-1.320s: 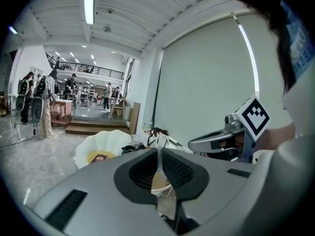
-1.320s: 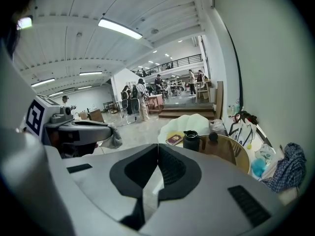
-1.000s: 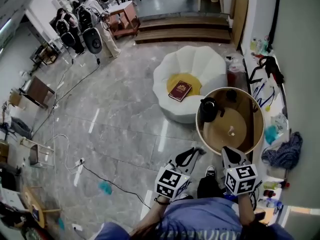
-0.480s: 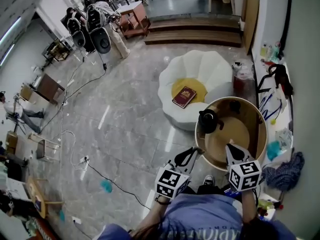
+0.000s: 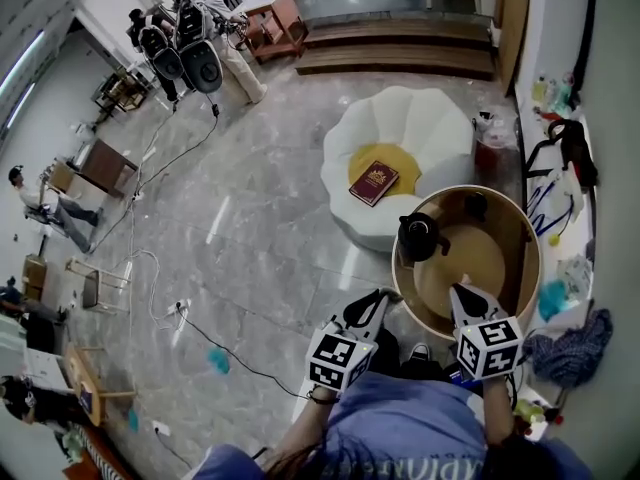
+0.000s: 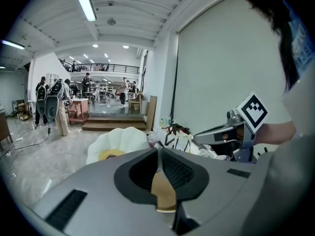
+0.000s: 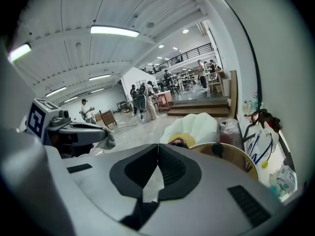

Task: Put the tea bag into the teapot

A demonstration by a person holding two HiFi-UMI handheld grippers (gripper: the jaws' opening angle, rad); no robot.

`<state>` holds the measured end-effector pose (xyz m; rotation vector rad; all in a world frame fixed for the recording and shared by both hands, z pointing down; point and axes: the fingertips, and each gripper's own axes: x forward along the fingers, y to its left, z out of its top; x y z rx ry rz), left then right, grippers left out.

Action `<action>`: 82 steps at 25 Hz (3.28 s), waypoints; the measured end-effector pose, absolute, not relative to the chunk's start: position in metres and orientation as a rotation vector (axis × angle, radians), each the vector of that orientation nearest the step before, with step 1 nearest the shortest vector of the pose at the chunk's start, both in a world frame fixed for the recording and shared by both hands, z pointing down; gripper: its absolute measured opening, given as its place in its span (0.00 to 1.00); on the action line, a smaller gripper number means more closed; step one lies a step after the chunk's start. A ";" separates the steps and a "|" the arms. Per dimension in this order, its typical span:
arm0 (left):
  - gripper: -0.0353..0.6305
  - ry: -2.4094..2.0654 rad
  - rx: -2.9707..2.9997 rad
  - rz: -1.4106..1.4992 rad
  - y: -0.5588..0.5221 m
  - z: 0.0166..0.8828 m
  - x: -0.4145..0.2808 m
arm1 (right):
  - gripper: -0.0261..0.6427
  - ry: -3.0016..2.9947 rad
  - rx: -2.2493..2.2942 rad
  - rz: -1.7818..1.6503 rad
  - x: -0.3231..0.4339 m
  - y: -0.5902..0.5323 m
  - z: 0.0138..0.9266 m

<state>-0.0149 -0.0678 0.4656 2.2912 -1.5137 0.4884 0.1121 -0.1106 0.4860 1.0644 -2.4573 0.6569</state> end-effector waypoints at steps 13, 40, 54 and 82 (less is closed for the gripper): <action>0.11 -1.399 2.288 0.565 -0.132 0.501 -0.036 | 0.07 -2.355 1.139 0.739 0.107 -0.163 0.515; 0.11 -0.892 2.477 0.902 -0.309 0.641 -0.024 | 0.07 -2.097 1.400 0.899 0.080 -0.260 0.557; 0.11 -0.558 2.634 1.408 -0.319 0.739 0.013 | 0.07 -1.988 1.446 1.060 0.077 -0.248 0.592; 0.22 -0.438 2.494 1.486 -0.317 0.767 0.021 | 0.07 -1.918 1.505 1.128 0.106 -0.231 0.615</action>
